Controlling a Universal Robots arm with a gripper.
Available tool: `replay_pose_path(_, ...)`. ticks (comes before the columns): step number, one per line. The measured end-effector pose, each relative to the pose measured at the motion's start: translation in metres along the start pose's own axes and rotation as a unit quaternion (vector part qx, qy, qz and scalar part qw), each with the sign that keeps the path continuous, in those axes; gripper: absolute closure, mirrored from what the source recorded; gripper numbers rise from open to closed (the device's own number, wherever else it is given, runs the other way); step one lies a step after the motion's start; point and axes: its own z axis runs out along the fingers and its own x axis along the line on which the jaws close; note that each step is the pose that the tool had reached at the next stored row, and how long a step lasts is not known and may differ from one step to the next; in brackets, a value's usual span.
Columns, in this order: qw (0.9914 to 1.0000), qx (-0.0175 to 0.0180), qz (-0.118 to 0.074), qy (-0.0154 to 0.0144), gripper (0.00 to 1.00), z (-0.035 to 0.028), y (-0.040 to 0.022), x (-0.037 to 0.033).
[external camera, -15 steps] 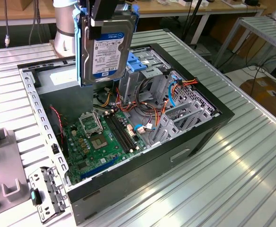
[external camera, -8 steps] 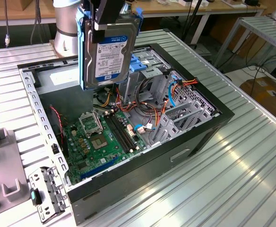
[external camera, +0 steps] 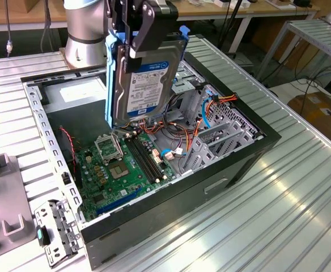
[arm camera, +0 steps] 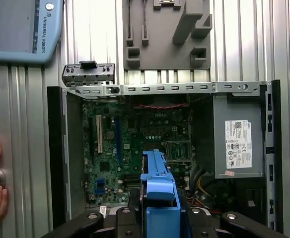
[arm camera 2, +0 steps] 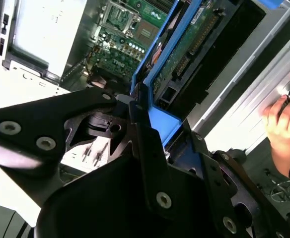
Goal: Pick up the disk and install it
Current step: 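Insert the disk into the insertion slot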
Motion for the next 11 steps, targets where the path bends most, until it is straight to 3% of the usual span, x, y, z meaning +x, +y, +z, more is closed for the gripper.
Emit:
replay_pose_path(2, 1.0, 0.0, 0.0, 0.0006, 0.63, 0.0002, -0.003, 0.003)
replay_pose_path(4, 1.0, 0.0001, 0.0, 0.0013, 0.63, 0.0007, -0.0156, 0.0044)
replay_pose_path(11, 1.0, 0.0001, 0.0, 0.0028, 0.63, 0.0019, -0.0411, 0.0043)
